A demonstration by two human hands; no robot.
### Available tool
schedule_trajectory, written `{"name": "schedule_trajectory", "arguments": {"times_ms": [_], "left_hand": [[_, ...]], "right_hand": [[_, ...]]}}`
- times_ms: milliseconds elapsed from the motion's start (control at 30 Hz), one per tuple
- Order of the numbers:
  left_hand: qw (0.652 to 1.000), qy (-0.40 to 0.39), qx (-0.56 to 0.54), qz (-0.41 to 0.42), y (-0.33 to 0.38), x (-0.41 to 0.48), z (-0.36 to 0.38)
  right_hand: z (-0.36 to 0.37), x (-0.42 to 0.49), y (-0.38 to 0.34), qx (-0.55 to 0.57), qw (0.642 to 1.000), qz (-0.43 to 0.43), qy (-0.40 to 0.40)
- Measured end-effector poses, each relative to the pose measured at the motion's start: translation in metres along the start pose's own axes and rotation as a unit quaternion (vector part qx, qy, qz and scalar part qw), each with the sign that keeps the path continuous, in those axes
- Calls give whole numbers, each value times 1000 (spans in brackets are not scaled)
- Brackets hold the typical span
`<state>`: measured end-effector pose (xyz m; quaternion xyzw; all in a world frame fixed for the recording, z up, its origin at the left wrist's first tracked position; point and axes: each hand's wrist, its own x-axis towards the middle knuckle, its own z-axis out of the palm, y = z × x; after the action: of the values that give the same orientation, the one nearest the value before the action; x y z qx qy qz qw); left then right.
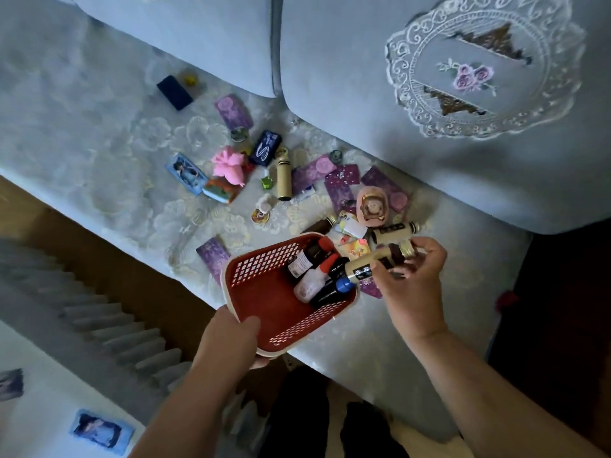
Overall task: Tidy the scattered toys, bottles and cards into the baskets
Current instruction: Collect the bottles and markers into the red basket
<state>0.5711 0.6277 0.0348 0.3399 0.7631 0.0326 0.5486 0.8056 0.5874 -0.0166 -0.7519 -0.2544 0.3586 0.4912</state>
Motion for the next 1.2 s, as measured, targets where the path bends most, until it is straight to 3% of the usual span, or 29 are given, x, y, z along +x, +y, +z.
{"name": "schedule_trajectory", "arguments": {"times_ms": [167, 367, 567, 800, 900, 967, 1067, 1200], "left_hand": [[999, -14, 35, 22, 34, 24, -21], [998, 9, 56, 21, 40, 42, -33], [998, 39, 39, -22, 13, 55, -52], [997, 62, 0, -41, -11, 63, -58], [996, 74, -2, -40, -18, 64, -56], [996, 75, 0, -39, -19, 63, -55], [996, 71, 6, -44, -19, 59, -55], [996, 71, 29, -53, -15, 55, -55]], "right_hand": [[47, 4, 1, -93, 991, 13, -95], [81, 8, 5, -268, 948, -21, -169], [78, 50, 21, -306, 942, 42, -131], [114, 108, 57, -509, 801, -94, -300], [127, 123, 70, -579, 745, -138, -302], [129, 124, 74, -612, 728, -170, -258], [124, 119, 81, -617, 733, -171, -232], [112, 110, 77, -531, 818, -107, -194]]}}
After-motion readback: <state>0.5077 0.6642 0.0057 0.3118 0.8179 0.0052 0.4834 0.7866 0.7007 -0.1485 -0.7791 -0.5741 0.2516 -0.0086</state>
